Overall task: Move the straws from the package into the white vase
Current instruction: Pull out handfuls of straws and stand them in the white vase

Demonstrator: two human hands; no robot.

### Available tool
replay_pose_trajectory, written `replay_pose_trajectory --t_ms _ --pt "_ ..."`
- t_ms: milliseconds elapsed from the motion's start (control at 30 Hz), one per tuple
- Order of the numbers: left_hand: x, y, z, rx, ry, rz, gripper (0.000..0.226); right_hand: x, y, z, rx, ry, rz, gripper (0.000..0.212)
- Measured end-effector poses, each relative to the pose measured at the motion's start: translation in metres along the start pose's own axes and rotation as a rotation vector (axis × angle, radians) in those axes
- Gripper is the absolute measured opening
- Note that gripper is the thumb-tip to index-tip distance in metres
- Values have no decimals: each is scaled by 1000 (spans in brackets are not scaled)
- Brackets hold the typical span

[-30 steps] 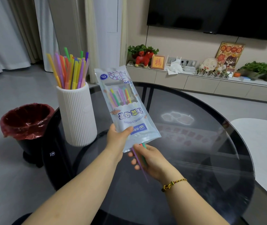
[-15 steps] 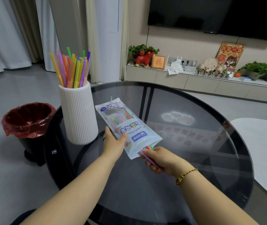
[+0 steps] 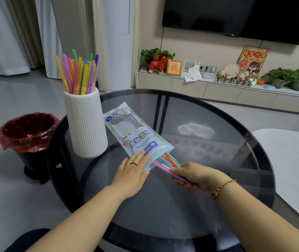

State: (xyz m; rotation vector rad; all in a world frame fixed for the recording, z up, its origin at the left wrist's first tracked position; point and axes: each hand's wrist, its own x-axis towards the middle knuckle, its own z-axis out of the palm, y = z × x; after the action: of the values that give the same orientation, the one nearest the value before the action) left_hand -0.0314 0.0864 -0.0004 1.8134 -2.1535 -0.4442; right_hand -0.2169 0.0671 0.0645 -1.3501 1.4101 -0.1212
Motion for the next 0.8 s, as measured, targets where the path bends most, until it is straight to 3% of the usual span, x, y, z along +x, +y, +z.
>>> replay_pose_trajectory --t_ms 400,600,733,800 --pt "5 6 -10 -5 -91 -87 63 -90 17 -52 -211 2 133 24" --pt "-5 20 -23 -174 -49 -51 74 -133 10 -75 -338 -4 186 31" --pt "-19 40 -38 -490 140 -25 63 -147 -5 -75 -409 -6 187 28" --pt "-27 55 -49 -589 280 81 62 -151 -15 -71 -455 4 166 29"
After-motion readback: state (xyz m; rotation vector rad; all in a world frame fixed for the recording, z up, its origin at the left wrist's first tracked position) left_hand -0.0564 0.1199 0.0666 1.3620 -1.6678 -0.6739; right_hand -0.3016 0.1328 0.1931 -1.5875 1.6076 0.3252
